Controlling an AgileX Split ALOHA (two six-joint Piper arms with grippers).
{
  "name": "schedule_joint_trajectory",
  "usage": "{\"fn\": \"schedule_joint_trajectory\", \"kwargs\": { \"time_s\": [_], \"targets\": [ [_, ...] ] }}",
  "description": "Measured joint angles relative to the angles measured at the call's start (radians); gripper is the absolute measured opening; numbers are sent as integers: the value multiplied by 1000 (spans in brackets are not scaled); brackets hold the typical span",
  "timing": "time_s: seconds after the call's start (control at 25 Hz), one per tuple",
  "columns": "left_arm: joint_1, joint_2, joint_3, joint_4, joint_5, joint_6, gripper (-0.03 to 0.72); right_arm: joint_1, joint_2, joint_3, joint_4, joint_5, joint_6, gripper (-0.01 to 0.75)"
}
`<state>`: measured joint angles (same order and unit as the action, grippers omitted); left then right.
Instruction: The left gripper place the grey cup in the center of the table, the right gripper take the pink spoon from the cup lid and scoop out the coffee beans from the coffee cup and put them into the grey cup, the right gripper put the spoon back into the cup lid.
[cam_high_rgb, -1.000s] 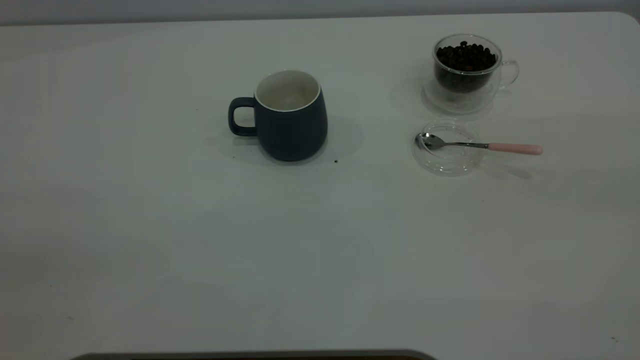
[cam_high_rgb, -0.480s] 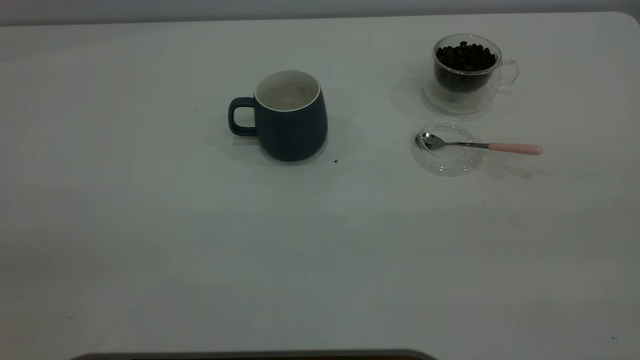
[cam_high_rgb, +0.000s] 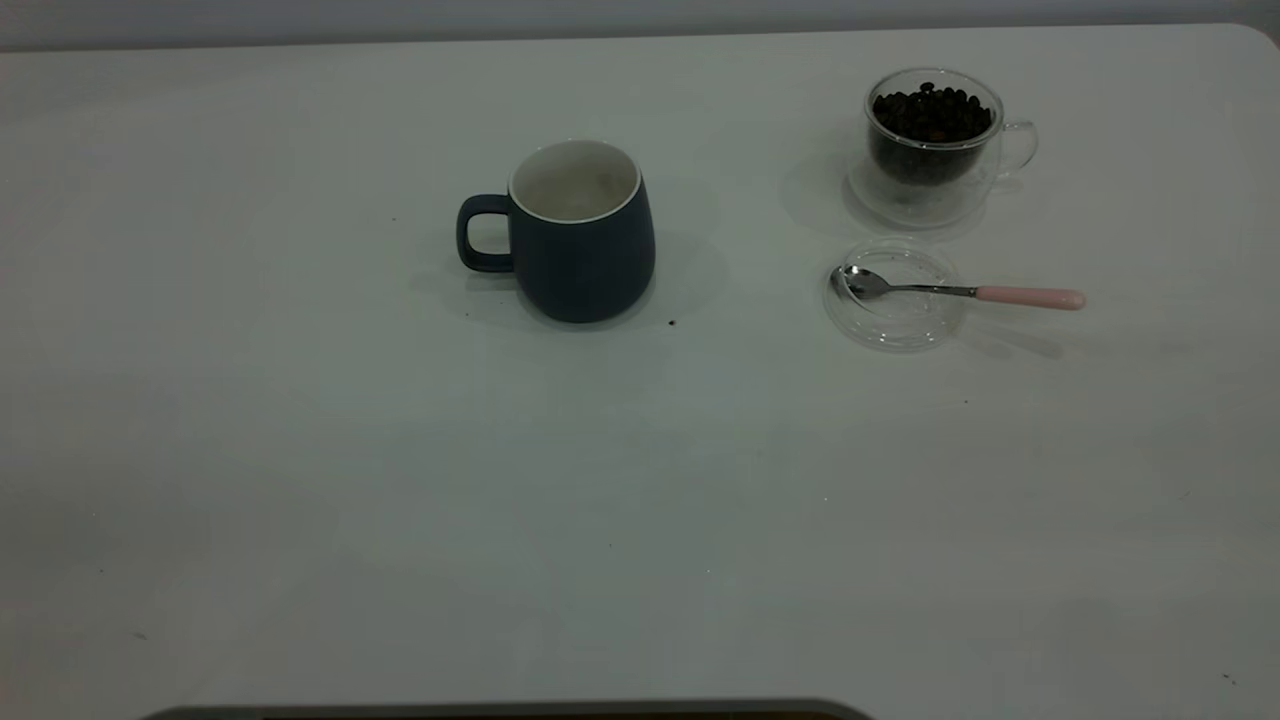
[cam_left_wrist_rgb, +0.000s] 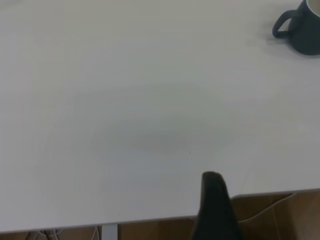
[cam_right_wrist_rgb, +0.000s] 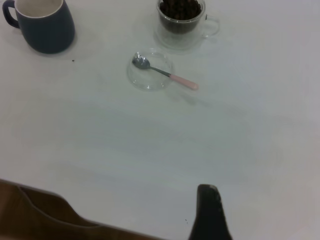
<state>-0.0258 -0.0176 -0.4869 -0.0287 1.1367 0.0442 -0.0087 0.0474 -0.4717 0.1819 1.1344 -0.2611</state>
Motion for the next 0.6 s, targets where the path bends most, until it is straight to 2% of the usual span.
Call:
{"fn": "schedule_joint_trajectory", "kwargs": {
  "time_s": [0.16,0.4,0.6],
  "targets": [
    [0,0,0,0,0,0,586,0,-3,0,-47,0,55,585],
    [0,0,0,0,0,0,586,0,-14,0,-182,-2,228,585],
    [0,0,0,0,0,0,586,0,-14,0,-182,-3,227,585]
  ]
}}
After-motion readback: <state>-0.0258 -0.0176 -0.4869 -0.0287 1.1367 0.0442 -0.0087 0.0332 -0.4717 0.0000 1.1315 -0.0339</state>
